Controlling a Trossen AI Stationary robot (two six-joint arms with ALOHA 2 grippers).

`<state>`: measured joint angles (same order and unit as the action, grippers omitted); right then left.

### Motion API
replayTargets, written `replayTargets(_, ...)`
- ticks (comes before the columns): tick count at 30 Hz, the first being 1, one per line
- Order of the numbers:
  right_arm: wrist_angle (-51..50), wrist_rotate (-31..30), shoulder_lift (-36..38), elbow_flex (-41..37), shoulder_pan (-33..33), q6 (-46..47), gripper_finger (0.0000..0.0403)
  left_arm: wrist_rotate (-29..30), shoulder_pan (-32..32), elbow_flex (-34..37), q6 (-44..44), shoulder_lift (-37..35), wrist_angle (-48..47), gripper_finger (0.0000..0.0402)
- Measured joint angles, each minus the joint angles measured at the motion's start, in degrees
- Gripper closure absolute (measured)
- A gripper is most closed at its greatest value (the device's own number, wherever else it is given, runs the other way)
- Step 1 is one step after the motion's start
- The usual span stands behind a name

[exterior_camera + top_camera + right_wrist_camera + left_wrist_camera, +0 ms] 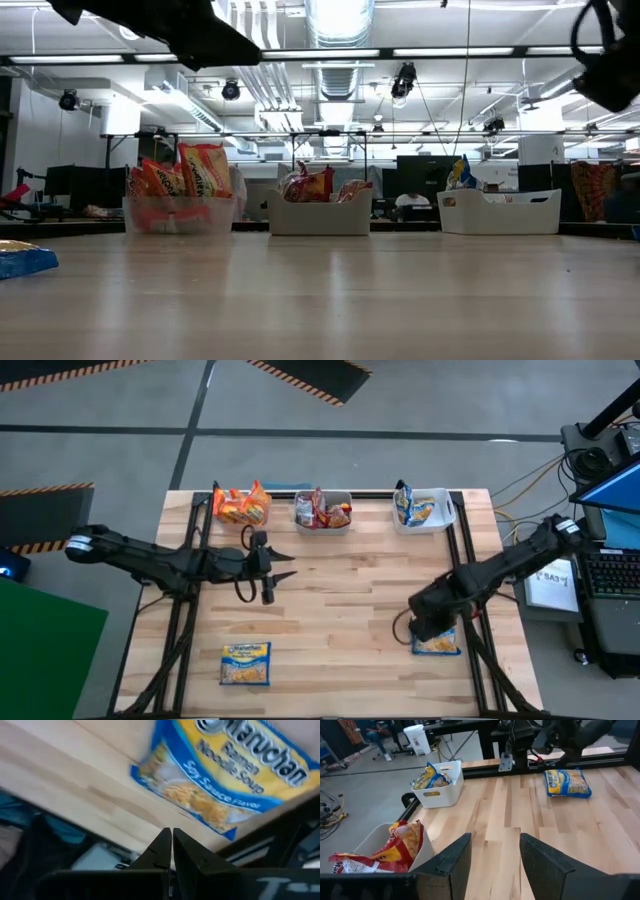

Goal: Sort Maruchan noodles
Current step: Put the blue noodle pack into the white bin

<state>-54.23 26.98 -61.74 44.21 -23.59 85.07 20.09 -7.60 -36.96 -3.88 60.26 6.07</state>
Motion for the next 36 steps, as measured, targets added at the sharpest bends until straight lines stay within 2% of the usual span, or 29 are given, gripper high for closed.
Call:
replayTargets(6,0.11,-1.26,-9.07,-0.26,-4.60,-0.97,0.0394,0.03,0.02,-0.04,-0.09,0.01,-0.07,0.0251)
replayTargets(11,1.68,-2.04,-17.75,-0.26,-4.26,-7.14,0.0394,0.04,0.02,0.02,-0.08,0.43,-0.09,0.0251)
replayTargets(14,3.09,-5.34,-21.76,1.42,-2.92,-10.82,0.0394,0.05,0.02,0.03,-0.08,0.63,0.40,0.0251)
replayTargets(16,4.11,-10.21,-23.49,3.82,-1.40,-14.51,0.0394,0.08,0.02,0.03,-0.09,0.98,1.10,0.0251)
replayTargets(17,4.45,-14.73,-24.10,5.54,-0.39,-16.77,0.0394,0.06,0.02,0.05,-0.11,1.20,1.44,0.0251)
replayTargets(19,4.80,-27.47,-24.99,9.37,1.65,-20.08,0.0394,0.08,0.07,0.05,-0.11,1.91,2.30,0.0251)
replayTargets(21,5.49,-37.14,-25.04,14.00,3.52,-25.75,0.0394,0.09,0.13,0.07,-0.11,2.91,3.55,0.0251)
replayTargets(23,5.56,-41.71,-24.89,18.81,5.32,-33.28,0.0394,0.07,0.13,0.07,-0.14,4.09,5.02,0.0251)
replayTargets(29,5.23,-42.48,-23.59,27.40,10.20,-46.00,0.0394,-0.03,0.13,0.10,-0.56,9.59,10.46,0.0251)
replayTargets(36,5.50,-42.09,-20.15,25.04,12.57,-48.87,0.0394,-0.08,0.30,-1.03,-3.90,18.40,15.43,0.0251)
